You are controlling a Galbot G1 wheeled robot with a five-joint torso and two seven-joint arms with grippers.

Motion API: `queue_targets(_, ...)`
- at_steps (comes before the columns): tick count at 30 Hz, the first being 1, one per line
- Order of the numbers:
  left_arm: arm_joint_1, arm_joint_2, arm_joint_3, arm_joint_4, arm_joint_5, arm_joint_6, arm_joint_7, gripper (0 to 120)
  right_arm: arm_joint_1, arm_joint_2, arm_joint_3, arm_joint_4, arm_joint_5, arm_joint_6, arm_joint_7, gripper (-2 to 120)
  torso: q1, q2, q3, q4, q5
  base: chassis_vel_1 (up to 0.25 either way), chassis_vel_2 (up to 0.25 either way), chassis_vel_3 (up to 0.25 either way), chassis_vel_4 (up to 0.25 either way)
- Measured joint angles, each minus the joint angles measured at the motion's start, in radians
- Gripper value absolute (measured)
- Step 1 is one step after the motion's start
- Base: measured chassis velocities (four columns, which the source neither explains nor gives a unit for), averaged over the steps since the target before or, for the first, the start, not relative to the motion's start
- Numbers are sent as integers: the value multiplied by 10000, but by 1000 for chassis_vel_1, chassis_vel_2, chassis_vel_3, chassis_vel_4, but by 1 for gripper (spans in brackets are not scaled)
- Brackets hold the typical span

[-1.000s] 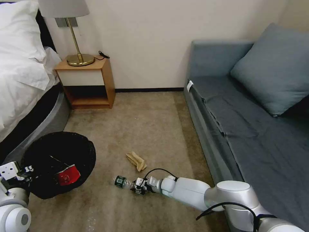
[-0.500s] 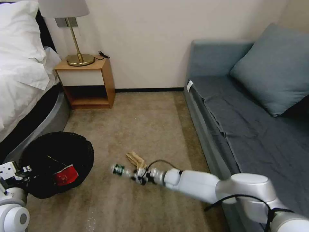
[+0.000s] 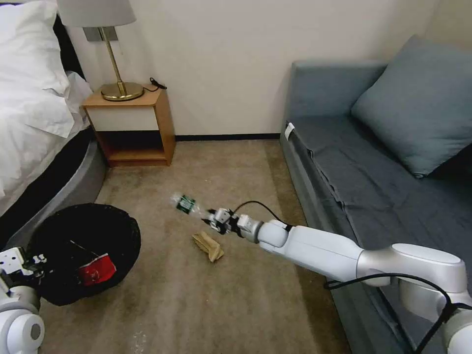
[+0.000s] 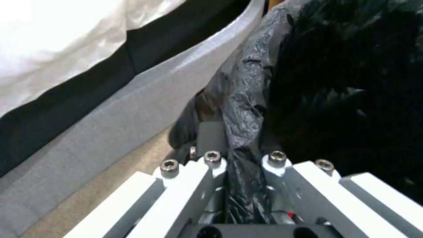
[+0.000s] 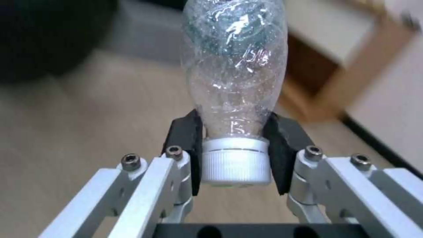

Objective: Pick up the trash bin, then pick up the garbage on the floor and place it into the trash bin.

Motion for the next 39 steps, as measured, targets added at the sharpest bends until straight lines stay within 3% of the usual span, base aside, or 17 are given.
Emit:
queue_targets(5, -1, -11, 110, -15, 25, 0, -5, 4, 222, 460, 80, 1854, 1092, -523, 465, 28, 0, 0, 0, 3, 0, 0, 0, 0, 0)
queue_targets(11, -28, -13, 223, -80, 49, 4, -9, 4, 544, 1214, -649, 2959, 2015, -1090, 1080, 28, 0, 1, -1, 1, -2, 0, 0, 0, 0)
queue_targets(14, -40, -28, 309, -123, 70, 15, -14, 4, 576, 1652, -1224, 2770, 2150, -1187, 1433, 28, 0, 0, -1, 1, -3, 0, 0, 0, 0)
queue_targets(21, -18, -150, 623, -405, 112, 53, -39, 4, 608, 2836, -2160, 871, 1784, -966, 1653, 28, 0, 0, 0, 1, -2, 0, 0, 0, 0)
queue_targets(27, 16, -215, 790, -529, 181, 58, -64, 4, 697, 3095, -2217, 349, 1581, -906, 1737, 28, 0, 0, 0, 1, -1, 0, 0, 0, 0)
queue_targets(39, -50, -264, 911, -477, 289, 63, -64, 4, 748, 2608, -2189, 996, 1397, -999, 1851, 67, 0, 0, 0, -1, 0, 0, 0, 0, 0)
